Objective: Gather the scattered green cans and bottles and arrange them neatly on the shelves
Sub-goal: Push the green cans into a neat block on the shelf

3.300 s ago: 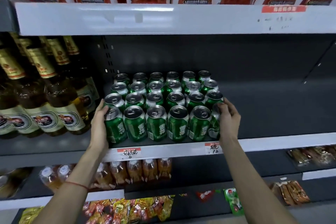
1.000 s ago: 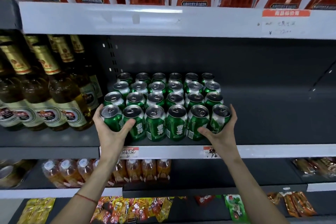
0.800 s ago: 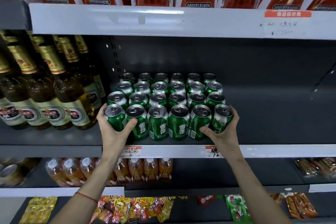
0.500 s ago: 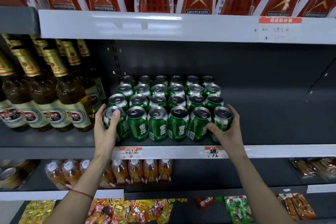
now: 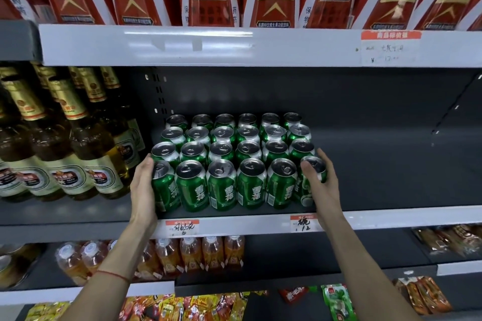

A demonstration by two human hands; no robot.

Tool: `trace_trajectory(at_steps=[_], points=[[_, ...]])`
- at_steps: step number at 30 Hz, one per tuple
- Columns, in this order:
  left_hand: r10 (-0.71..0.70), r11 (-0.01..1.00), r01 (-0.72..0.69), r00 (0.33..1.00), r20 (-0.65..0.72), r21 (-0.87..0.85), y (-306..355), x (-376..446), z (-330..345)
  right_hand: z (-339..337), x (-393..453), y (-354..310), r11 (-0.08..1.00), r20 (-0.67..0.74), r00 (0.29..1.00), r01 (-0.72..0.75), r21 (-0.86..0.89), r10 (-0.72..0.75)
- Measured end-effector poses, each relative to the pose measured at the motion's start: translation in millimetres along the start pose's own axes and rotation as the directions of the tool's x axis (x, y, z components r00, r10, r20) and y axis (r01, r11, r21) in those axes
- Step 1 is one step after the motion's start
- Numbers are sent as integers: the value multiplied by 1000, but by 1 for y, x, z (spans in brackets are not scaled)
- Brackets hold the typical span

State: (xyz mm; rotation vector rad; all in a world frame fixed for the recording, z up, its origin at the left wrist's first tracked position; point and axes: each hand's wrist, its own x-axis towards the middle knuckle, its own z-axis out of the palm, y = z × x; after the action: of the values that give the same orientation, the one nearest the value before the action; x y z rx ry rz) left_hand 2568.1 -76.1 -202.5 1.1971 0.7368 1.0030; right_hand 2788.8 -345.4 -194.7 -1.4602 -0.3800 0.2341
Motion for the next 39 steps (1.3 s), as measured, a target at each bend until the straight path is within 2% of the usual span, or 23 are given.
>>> trace_trajectory(at_steps=[6,11,14,17,19,22,27,39], points=[[17,1000,-17,1000,14,-3,0,1,-4,0,2,1,999,-5,999,-34,30,35],[-23,999,17,992,128,48,1,9,-15,-12,7,3,996,80,995,-69,63,64],[-41,998,37,993,111,41,7,14,-17,-20,20,-1,992,44,995,-89,94,85],[-87,995,90,994,69,-37,13,24,-16,-21,37,-7,984,30,989,-150,93,148],[-123,988,129,989,82,-79,16,34,-15,-17,44,-11,964,108,969,-233,126,220],[-200,971,213,973,116,-112,18,48,-15,-13,47,-18,935,227,937,-308,174,266],[-345,918,377,911,227,-119,11,53,-11,-10,51,-19,913,274,914,-357,197,298],[-392,891,434,884,253,-137,15,55,-7,-9,53,-21,890,288,898,-399,220,332]])
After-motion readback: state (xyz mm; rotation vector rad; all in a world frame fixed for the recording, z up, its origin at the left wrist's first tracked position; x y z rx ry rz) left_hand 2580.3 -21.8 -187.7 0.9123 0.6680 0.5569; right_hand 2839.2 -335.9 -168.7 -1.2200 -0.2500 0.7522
